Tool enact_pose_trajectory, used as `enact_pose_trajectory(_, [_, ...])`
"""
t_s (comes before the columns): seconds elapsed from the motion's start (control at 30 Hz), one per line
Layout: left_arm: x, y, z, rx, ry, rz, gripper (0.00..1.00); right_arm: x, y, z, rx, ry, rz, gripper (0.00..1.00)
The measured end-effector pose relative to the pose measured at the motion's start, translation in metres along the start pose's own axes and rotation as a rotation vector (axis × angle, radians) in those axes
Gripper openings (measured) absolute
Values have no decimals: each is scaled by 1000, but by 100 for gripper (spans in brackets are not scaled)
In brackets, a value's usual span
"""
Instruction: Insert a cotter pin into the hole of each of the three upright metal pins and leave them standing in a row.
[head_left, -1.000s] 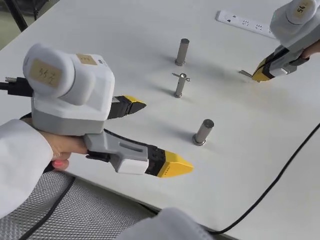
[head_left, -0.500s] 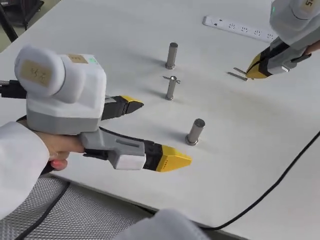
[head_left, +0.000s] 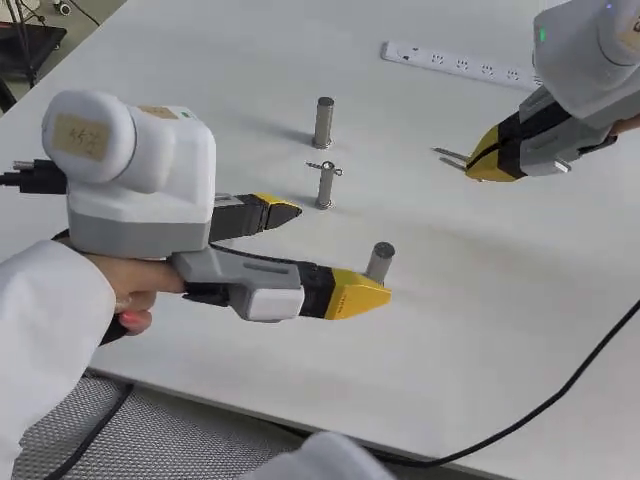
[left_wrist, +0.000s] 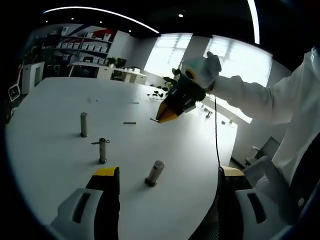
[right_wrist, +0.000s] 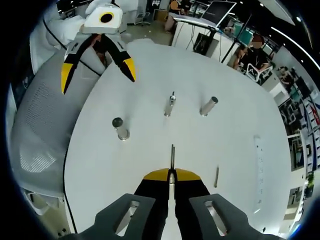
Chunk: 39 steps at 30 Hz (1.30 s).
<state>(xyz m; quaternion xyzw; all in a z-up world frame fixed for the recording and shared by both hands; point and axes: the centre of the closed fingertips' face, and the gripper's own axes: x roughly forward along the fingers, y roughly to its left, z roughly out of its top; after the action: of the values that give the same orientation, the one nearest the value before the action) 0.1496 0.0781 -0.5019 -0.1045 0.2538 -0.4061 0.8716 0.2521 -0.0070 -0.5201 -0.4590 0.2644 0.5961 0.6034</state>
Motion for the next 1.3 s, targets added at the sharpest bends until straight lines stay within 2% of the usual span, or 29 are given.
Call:
enact_pose_trajectory(0.1, [6,0,6,-11,-5,-12,74,-1,6,4,-8,-18,-7,0])
enact_pose_trajectory(0.13, [9,-2,9,-36,-9,-30,72,-2,13,7,0,-31,0,0])
enact_pose_trajectory(0.2, [14,-8,15,-97,-21,-68,63,-1,18,9,1,-51,-6,0])
enact_pose_trajectory(0.23, [16,-9,17,-108,-20,-75,60,-2,22,11,2,-56,-7,0])
enact_pose_trajectory(0.37, [28,-13,21,-118,-10,-113,56,-3,36,16,-4,-76,-34,0])
enact_pose_trajectory(0.47, [35,-15,22,-164,-6,-126,48,-4,39,19,-33,-77,-70,0])
enact_pose_trajectory(0.53, [40,-14,24,-218,-7,-124,45,-6,45,22,-42,-80,-86,0])
enact_pose_trajectory(0.67, [47,-13,26,-262,-12,-125,35,-7,54,30,-42,-99,-91,0])
enact_pose_trajectory(0.77, [52,-14,23,-288,-1,-130,28,-7,64,37,-37,-117,-94,0])
enact_pose_trajectory(0.87, [55,-16,17,-298,15,-130,25,-7,73,42,-37,-131,-93,0])
enact_pose_trajectory(0.97, [57,-18,12,-313,25,-136,23,-6,75,42,-53,-131,-101,0])
enact_pose_trajectory(1.1, [58,-20,6,-351,29,-142,13,-7,80,43,-63,-129,-106,0])
enact_pose_trajectory(1.3, [58,-24,5,-385,29,-158,9,-9,80,47,-79,-135,-115,0])
